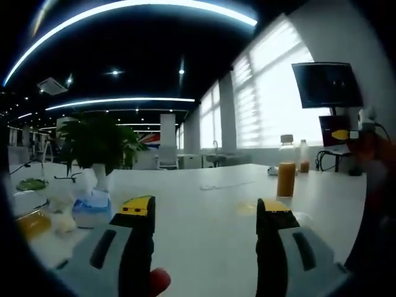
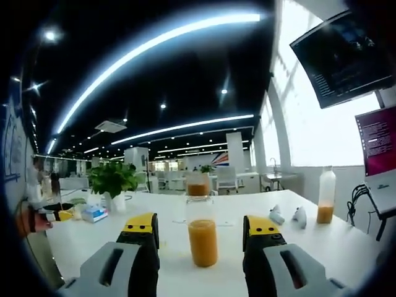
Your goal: Open the Petri dish lid, place the lid on the table, pour the liquid culture medium into the Petri dish, pick up the Petri dish lid from the table, and close the Petri dish
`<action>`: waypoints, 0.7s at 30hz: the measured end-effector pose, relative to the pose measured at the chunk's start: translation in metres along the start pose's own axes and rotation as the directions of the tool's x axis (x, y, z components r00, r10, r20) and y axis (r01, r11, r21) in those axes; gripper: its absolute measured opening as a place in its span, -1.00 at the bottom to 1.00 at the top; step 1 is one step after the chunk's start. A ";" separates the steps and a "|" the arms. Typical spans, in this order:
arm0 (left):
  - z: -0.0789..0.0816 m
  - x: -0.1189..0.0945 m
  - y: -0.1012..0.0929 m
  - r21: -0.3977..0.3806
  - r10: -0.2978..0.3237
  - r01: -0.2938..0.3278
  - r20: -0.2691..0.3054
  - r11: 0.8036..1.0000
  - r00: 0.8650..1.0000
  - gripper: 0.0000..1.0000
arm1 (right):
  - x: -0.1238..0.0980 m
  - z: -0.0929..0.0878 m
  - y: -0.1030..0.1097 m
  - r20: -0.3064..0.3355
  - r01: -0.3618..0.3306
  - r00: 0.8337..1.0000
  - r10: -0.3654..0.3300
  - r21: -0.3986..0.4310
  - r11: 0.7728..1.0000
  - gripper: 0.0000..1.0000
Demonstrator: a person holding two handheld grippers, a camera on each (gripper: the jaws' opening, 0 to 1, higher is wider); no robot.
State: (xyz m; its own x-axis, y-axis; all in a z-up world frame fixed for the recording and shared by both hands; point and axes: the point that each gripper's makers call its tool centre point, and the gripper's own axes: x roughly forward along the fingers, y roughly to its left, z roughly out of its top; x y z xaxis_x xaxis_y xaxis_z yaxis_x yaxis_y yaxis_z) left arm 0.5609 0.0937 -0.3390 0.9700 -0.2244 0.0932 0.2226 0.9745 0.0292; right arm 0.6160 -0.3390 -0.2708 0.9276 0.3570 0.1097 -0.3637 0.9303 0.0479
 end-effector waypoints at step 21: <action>-0.005 -0.006 -0.023 0.013 -0.085 0.085 -0.025 0.996 0.996 0.17 | 0.047 0.023 0.002 -0.024 -0.051 0.998 0.050 -0.041 0.998 -0.02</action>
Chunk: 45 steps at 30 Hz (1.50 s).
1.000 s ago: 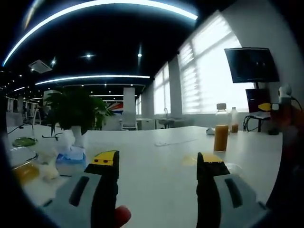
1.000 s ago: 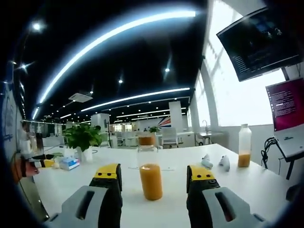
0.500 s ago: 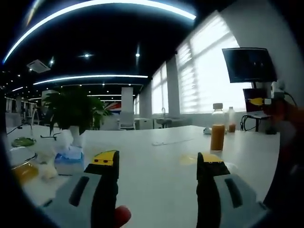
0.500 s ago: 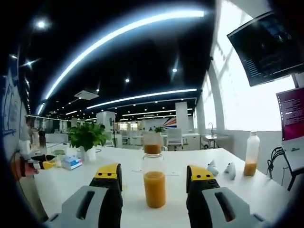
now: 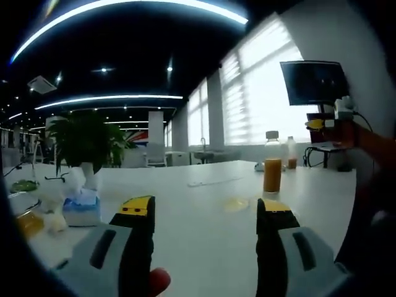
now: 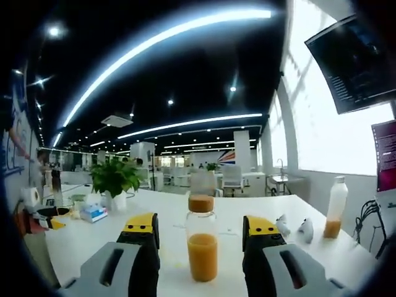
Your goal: Open the Petri dish lid, place the lid on the table, pour the liquid culture medium into the Petri dish, pick up the Petri dish lid from the table, and close the Petri dish
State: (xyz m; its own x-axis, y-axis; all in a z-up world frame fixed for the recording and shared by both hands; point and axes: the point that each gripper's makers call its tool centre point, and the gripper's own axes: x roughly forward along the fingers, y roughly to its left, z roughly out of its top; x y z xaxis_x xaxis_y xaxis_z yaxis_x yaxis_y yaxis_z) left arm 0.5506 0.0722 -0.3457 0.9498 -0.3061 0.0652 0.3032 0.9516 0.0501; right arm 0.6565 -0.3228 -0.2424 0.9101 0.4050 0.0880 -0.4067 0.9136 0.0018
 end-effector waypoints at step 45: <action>0.003 -0.005 -0.002 0.000 0.009 -0.009 0.020 1.000 1.000 0.16 | 0.115 -0.017 0.004 -0.084 -0.018 0.996 0.018 0.003 1.000 -0.07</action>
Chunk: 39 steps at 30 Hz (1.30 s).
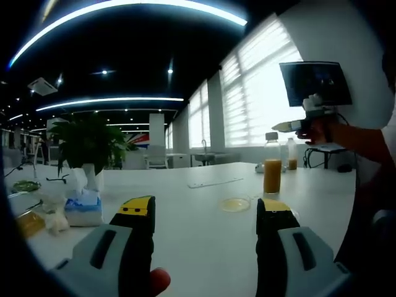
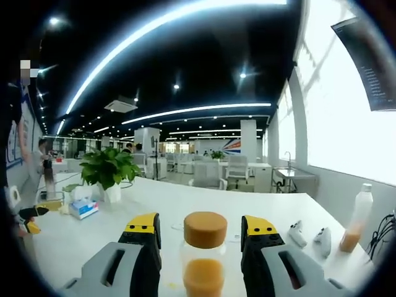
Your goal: Open the Petri dish lid, place the lid on the table, pour the liquid culture medium into the Petri dish, pick up the Petri dish lid from the table, and close the Petri dish
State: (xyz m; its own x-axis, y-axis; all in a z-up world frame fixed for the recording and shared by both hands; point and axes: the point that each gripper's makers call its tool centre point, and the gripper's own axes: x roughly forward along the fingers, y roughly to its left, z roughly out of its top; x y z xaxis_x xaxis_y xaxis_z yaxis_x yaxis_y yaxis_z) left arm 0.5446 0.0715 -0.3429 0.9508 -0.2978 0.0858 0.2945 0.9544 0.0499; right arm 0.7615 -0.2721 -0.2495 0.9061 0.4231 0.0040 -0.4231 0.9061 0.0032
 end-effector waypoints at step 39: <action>0.001 0.006 0.002 -0.001 0.007 -0.007 0.000 1.000 1.000 0.16 | 0.022 -0.016 -0.001 -0.044 0.017 0.999 -0.018 -0.021 1.000 -0.39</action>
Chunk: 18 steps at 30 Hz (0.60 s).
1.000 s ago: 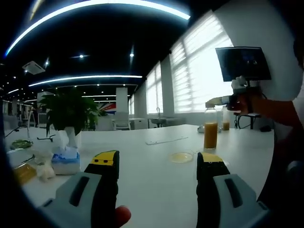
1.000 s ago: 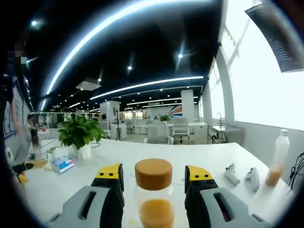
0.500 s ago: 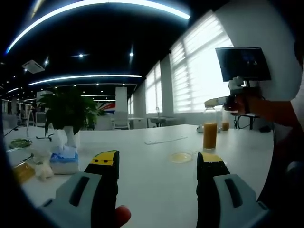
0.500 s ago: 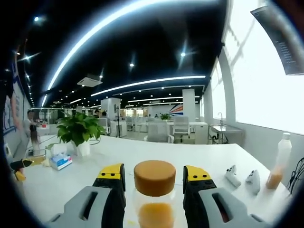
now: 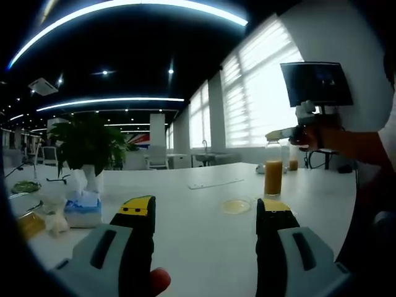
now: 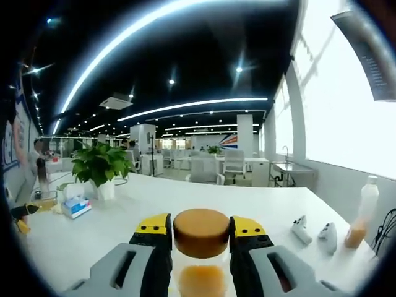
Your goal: Open the Petri dish lid, place the lid on the table, pour the liquid culture medium into the Petri dish, pick up the Petri dish lid from the table, and close the Petri dish
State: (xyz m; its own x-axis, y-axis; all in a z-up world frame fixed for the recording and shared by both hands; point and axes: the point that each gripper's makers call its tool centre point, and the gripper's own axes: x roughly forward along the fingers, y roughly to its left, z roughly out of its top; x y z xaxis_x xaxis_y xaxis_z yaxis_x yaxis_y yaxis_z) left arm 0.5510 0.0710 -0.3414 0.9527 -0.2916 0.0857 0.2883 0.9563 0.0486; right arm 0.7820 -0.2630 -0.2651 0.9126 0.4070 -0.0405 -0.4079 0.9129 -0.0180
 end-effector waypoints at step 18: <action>0.003 0.000 -0.003 0.000 -0.006 0.006 0.000 1.000 1.000 0.15 | 0.001 0.001 0.000 0.001 0.005 1.000 -0.005 0.024 1.000 -0.40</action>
State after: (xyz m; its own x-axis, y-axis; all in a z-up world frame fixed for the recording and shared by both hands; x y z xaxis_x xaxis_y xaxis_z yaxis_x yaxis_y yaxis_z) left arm 0.5501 0.0676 -0.3385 0.9509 -0.2976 0.0853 0.2943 0.9545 0.0487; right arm 0.7830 -0.2625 -0.2637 0.9147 0.4023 -0.0392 -0.4024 0.9155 0.0054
